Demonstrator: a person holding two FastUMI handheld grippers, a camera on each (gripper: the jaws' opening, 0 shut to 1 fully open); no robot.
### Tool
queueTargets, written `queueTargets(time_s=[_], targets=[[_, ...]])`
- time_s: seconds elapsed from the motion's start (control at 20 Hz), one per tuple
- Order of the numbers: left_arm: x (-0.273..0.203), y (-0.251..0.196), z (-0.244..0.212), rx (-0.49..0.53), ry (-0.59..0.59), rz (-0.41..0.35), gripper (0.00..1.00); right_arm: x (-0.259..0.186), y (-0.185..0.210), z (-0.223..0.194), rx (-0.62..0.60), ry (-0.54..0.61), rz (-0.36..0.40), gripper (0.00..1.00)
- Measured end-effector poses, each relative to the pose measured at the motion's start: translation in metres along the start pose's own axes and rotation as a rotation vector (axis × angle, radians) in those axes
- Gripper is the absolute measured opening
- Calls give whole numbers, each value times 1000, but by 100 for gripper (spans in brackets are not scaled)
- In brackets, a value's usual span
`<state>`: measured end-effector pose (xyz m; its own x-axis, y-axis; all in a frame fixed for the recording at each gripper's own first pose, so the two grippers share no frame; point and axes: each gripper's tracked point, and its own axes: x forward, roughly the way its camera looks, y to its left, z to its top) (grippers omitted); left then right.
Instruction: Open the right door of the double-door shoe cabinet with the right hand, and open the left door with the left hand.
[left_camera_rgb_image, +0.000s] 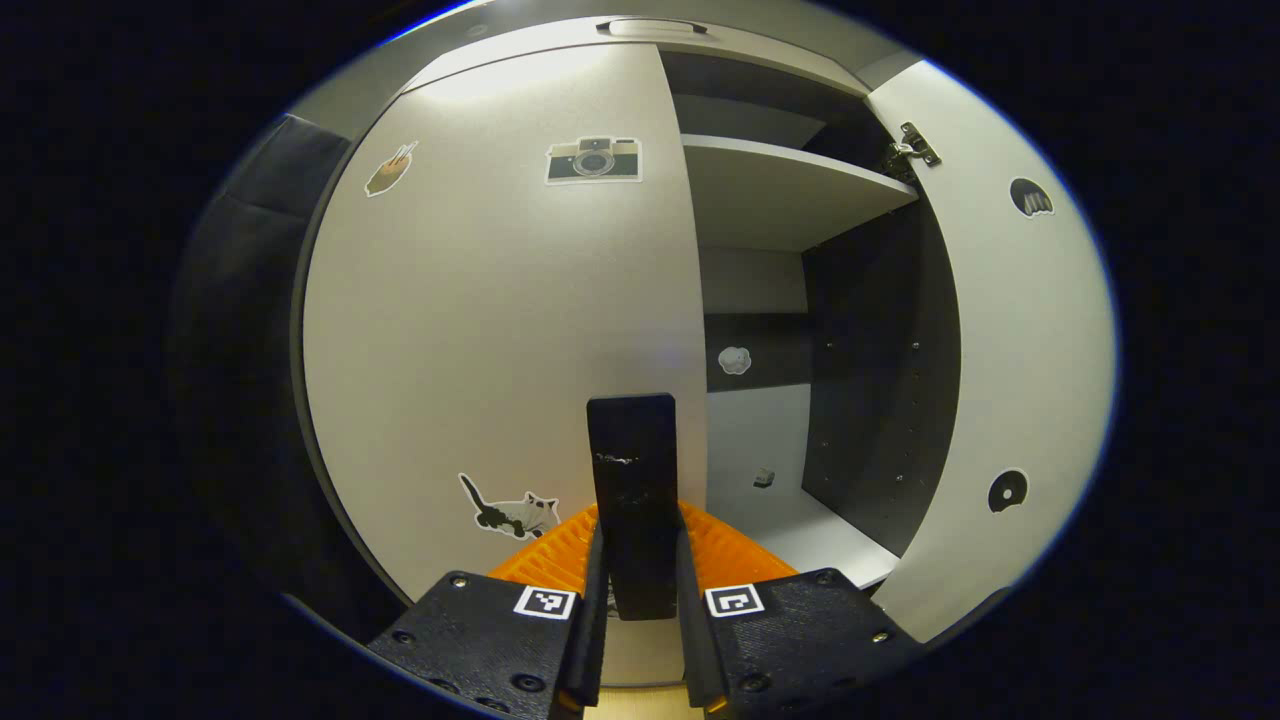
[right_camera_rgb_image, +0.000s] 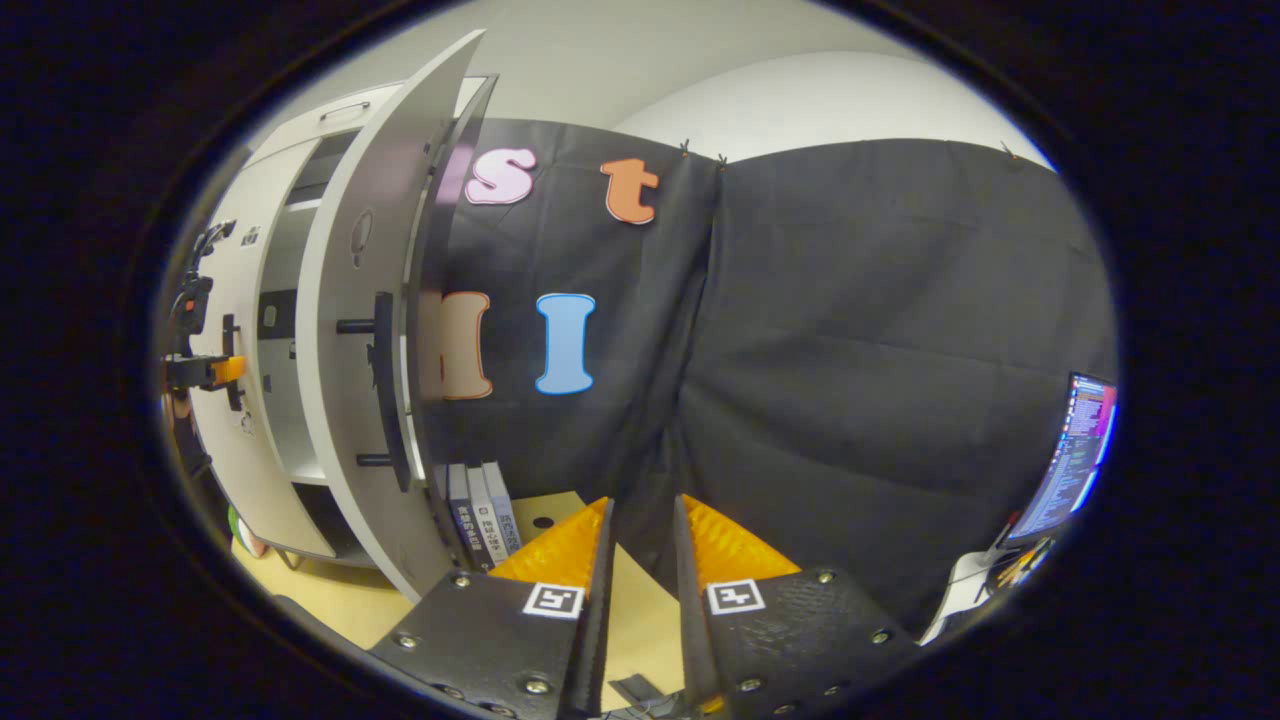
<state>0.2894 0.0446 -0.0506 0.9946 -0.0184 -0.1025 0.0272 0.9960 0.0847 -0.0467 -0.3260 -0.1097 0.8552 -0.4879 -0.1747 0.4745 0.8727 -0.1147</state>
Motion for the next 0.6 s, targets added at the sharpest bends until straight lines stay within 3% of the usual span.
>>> queueTargets(time_s=[0.2,0.6], targets=[[-2,0,-2,-4,25,-1,25,-8,0,5,-7,-5,6,30],[-28,2,-4,-19,35,-40,20,-16,0,14,24,-15,26,34]])
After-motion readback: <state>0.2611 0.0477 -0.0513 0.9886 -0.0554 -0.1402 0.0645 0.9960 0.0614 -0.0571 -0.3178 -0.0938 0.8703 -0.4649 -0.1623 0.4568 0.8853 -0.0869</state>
